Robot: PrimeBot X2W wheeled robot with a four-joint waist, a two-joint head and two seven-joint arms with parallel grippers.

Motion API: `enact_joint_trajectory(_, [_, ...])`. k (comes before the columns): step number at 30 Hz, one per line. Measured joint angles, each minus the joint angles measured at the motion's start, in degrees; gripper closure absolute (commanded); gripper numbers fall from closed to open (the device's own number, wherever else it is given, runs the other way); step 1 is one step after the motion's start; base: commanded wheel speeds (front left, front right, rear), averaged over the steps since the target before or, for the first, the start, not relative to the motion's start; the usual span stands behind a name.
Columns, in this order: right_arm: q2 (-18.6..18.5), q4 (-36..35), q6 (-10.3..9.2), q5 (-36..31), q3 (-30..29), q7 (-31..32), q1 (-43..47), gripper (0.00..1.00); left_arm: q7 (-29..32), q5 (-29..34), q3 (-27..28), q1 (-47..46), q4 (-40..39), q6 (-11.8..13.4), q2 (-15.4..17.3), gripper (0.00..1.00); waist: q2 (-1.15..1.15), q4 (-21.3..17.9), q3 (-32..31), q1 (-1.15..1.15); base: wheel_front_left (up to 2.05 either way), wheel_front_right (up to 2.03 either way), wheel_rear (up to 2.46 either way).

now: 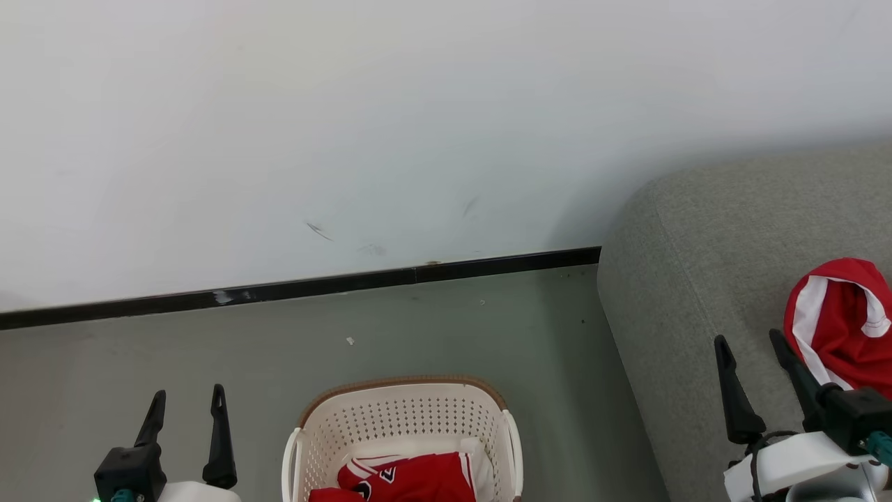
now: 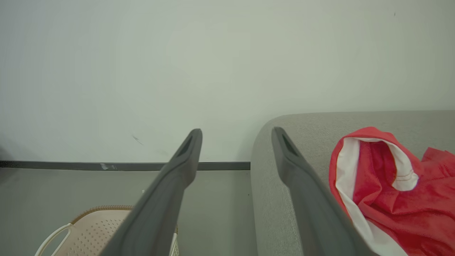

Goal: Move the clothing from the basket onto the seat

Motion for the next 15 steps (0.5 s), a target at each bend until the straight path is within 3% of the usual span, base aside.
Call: enact_joint_trajectory(15, [0.04, -1.68, 0.0, 2.5, 1.6, 0.0, 2.64, 0.0, 0.0, 0.19, 0.36, 1.19, -0.73, -0.99, 0.24, 0.0, 0.0, -0.06, -0.12, 0.0, 0.0, 0.0, 0.0])
